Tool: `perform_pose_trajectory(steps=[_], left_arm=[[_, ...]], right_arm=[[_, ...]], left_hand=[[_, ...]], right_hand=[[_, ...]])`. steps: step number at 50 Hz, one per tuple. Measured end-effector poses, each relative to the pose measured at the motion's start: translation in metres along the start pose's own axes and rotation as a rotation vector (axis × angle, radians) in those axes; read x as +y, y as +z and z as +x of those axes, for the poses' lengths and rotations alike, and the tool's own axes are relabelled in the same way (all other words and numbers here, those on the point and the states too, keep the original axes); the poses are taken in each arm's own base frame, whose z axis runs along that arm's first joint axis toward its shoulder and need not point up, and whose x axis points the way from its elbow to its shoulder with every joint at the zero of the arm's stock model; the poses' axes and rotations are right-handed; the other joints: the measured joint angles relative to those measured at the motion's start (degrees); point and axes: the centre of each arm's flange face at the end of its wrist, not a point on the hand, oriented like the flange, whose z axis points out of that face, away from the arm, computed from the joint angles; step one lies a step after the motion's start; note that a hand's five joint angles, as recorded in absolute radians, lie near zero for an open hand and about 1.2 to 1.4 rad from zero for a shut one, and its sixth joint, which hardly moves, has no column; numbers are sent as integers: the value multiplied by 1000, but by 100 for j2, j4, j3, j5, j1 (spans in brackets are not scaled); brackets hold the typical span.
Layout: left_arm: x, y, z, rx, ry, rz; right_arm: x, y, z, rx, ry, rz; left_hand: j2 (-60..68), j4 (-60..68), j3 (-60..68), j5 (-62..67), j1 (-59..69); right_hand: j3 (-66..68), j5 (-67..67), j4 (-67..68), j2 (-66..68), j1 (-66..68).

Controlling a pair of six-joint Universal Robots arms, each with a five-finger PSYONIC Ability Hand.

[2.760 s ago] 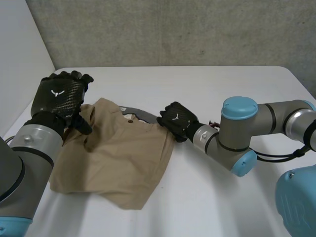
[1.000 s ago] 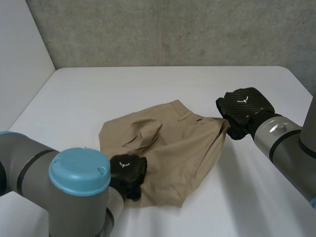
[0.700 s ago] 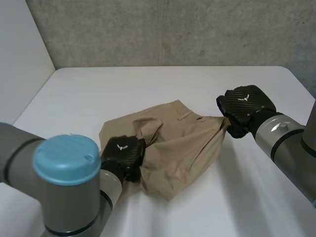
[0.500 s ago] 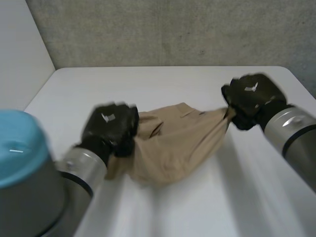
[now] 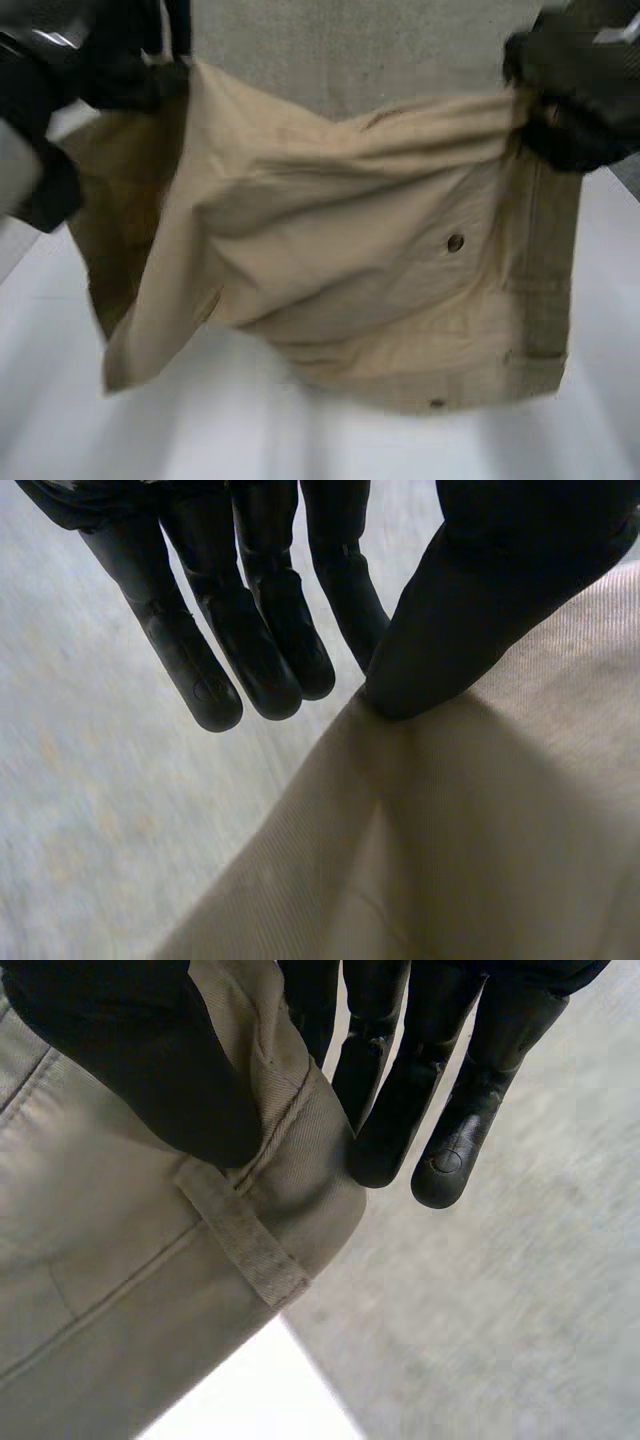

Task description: Fold the shorts.

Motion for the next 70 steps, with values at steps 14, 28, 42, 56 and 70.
perform_pose_trajectory(steps=[14, 28, 42, 56, 70], left_arm=[[126, 114, -18, -39, 36, -227], [-19, 162, -45, -186, 33, 448], [59, 104, -35, -116, 49, 174], [224, 36, -13, -5, 43, -369], [212, 25, -5, 10, 34, -354]], right_arm=[[84, 101, -19, -35, 37, -137], [-11, 130, 53, 401, 128, 520], [60, 103, -3, 192, 160, 134], [169, 57, -97, -128, 137, -372], [162, 54, -91, -84, 143, -314]], left_hand=[[8, 2, 18, 0, 0], [10, 1, 19, 0, 0], [10, 1, 19, 67, 0], [-648, -581, -515, -217, -290], [-4062, -4106, -3972, -3803, -3761]], right_hand=[[1, 0, 0, 0, 18], [0, 0, 1, 0, 48], [0, 11, 1, 0, 49], [32, 11, 1, 0, 53], [32, 11, 1, 0, 82]])
